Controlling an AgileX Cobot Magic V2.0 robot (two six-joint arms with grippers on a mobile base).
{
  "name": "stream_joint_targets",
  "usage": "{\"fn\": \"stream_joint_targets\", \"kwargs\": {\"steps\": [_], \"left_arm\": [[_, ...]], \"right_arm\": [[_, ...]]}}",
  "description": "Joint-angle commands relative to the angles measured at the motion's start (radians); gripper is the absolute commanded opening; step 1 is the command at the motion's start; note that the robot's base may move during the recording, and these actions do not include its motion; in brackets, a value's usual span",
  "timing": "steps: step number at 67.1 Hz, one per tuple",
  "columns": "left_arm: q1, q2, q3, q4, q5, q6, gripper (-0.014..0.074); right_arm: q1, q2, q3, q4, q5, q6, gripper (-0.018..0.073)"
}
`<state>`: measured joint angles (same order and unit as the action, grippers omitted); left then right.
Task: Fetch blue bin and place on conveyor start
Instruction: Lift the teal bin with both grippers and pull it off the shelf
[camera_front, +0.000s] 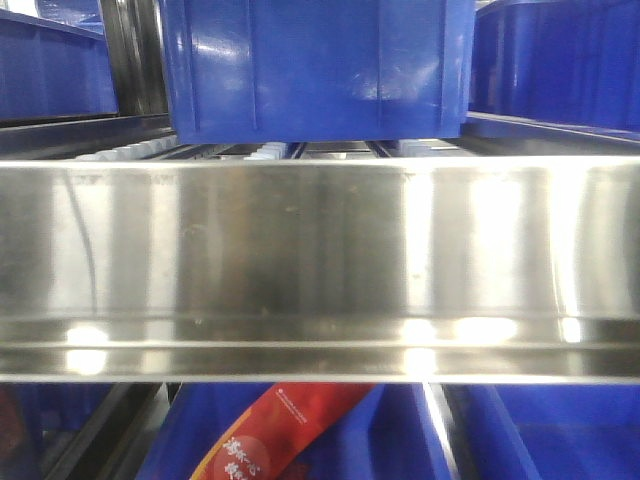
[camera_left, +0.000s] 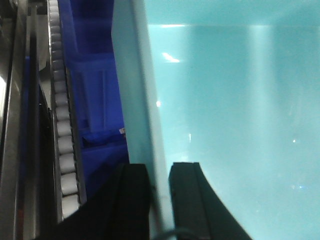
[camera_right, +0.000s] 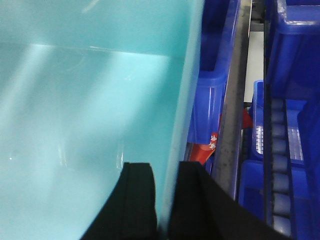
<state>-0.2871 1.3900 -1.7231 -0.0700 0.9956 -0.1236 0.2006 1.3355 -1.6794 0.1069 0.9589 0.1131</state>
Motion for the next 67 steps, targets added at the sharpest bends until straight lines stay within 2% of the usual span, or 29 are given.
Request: {"fn": "stream_joint_targets", "kwargs": {"steps": [1,47,67], "left_arm": [[0.002,-0.016,-0.01,0.004,-0.026,0.014,-0.0111],[0.002,-0.007,-0.008,0.004,-0.055,0.014,-0.0111],[0.002,-0.007,-0.008,0.004,-0.124,0.014,-0.0111]], "right_arm": [[-0.008,-0.014,-0.006,-0.048,-0.032,-0.023,-0.0152],[-0.008,-0.014,-0.006,-0.048,-0.055,-0.023,-0.0152],[-0.008,-0.014,-0.006,-0.048,-0.055,-0.023,-0.0152]]}}
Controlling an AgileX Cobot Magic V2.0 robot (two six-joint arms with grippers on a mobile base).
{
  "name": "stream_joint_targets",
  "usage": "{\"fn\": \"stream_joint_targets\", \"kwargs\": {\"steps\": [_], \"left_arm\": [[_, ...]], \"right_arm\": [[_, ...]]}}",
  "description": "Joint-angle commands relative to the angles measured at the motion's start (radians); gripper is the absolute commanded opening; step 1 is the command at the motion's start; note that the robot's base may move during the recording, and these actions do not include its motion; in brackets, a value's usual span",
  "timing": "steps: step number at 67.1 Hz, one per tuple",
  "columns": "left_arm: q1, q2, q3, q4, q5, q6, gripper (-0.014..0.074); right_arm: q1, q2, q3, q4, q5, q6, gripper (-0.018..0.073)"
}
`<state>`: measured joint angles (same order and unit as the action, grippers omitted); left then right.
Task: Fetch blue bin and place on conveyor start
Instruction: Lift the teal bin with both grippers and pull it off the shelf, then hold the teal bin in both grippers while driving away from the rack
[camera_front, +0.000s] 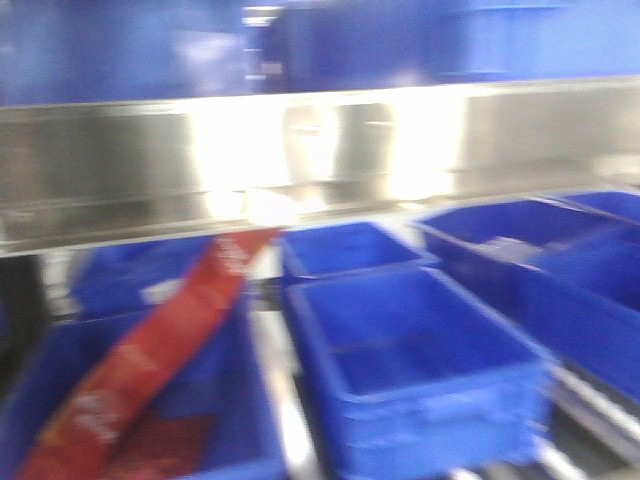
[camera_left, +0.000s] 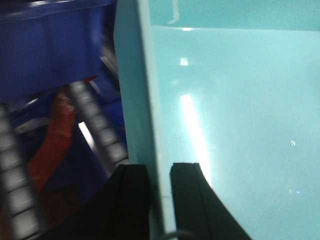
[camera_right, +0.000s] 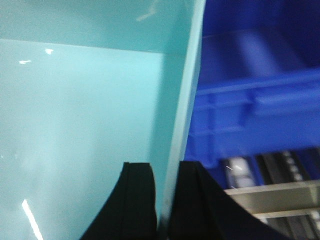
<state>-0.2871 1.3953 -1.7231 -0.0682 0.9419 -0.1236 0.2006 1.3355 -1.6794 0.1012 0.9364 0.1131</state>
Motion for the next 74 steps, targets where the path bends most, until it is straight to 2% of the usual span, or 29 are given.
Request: {"fn": "stream_joint_targets", "kwargs": {"steps": [1,74], "left_arm": [[0.002,-0.012,-0.008,0.002,-0.072,0.014,-0.0111],[0.002,-0.012,-0.008,0.011,-0.099,0.014,-0.0111]], "right_arm": [[-0.008,-0.014,-0.006,-0.042,-0.032,-0.023,-0.0152],[-0.008,-0.014,-0.006,-0.042,-0.032,-0.023,-0.0152]]}}
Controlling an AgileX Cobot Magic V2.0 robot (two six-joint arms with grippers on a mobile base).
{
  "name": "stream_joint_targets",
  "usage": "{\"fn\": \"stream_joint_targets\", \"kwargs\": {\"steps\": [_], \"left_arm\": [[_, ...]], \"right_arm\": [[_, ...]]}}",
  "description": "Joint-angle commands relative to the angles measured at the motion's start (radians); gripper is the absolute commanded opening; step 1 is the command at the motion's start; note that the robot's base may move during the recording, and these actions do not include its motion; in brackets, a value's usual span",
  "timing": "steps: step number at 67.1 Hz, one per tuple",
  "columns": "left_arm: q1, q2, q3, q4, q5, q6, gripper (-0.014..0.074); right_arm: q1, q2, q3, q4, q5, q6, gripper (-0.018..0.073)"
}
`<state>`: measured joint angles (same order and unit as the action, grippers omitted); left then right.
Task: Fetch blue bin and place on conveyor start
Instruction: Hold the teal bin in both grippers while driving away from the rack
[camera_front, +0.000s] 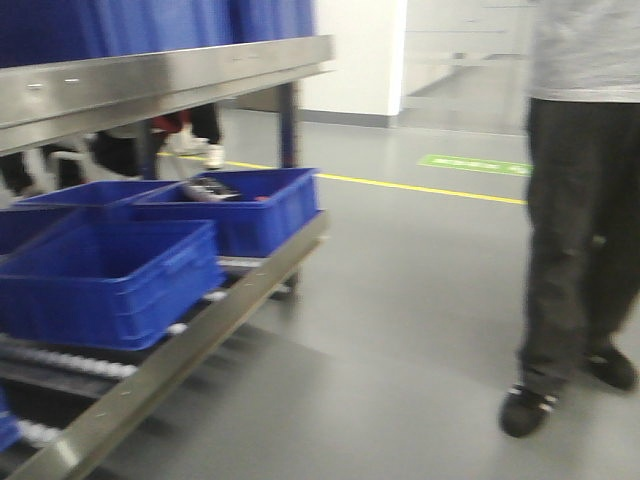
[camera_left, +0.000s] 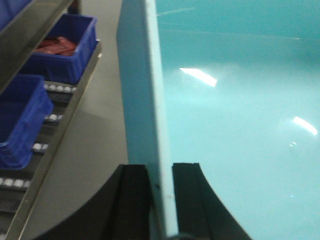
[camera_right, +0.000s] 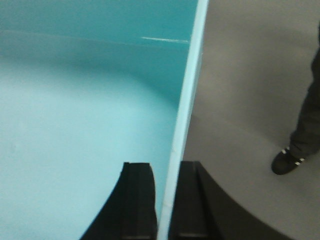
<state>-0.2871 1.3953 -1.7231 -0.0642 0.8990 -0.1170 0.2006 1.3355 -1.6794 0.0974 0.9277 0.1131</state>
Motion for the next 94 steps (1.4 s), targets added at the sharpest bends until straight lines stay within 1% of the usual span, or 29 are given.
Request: {"fn": "stream_joint_targets", "kwargs": {"steps": [1,94], "left_arm": [[0.002,-0.012,-0.008,0.006,-0.056,0.007,-0.0111],[0.002,-0.012,-0.008,0.006,-0.058,0.007,-0.0111]], "right_arm": [[-0.008,-0.014,-0.006,-0.039,-0.024,-0.023,-0.0152],[-0.008,-0.014,-0.006,-0.039,-0.024,-0.023,-0.0152]]}}
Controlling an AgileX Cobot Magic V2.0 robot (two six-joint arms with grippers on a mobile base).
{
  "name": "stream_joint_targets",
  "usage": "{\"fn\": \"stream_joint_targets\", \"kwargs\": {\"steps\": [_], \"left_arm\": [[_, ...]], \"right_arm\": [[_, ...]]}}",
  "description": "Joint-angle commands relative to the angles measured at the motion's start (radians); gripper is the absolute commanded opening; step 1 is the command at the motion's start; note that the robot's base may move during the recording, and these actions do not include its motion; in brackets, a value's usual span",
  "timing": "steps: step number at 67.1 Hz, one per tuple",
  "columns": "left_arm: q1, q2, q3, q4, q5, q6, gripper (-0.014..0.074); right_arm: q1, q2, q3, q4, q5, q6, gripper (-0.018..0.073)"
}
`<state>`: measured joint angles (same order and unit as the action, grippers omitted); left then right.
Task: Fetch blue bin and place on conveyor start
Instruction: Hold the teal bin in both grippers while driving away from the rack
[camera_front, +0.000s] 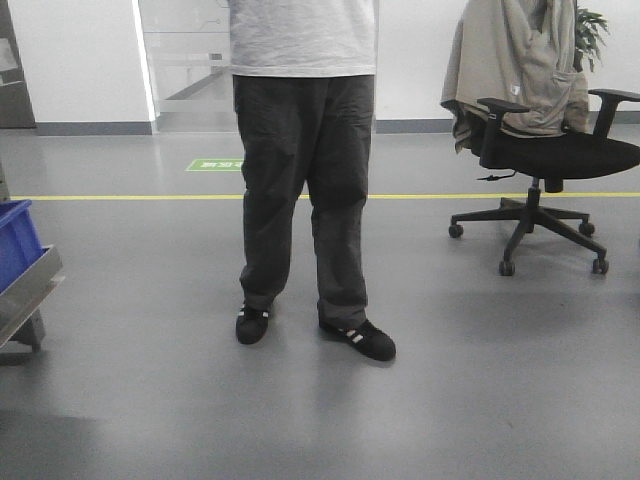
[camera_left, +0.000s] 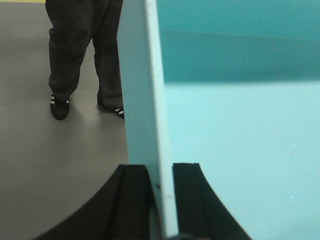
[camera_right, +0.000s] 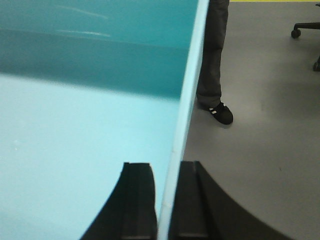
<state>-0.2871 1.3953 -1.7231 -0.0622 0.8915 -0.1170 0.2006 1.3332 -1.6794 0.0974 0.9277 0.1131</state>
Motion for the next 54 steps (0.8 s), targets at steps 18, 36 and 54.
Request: {"fn": "stream_joint_targets", "kwargs": {"steps": [18,36,54], "left_arm": [[0.002,-0.012,-0.008,0.002,-0.049,0.007,-0.0111],[0.002,-0.012,-0.008,0.008,-0.049,0.007,-0.0111],[0.002,-0.012,-0.008,0.015,-0.049,0.007,-0.0111]], "right_arm": [[-0.008,-0.011,-0.006,-0.039,-0.024,-0.023,-0.0152],[-0.008,-0.011,-0.006,-0.036,-0.024,-0.023,-0.0152],[-0.008,-0.011,-0.006,-0.033,-0.024,-0.023,-0.0152]]}}
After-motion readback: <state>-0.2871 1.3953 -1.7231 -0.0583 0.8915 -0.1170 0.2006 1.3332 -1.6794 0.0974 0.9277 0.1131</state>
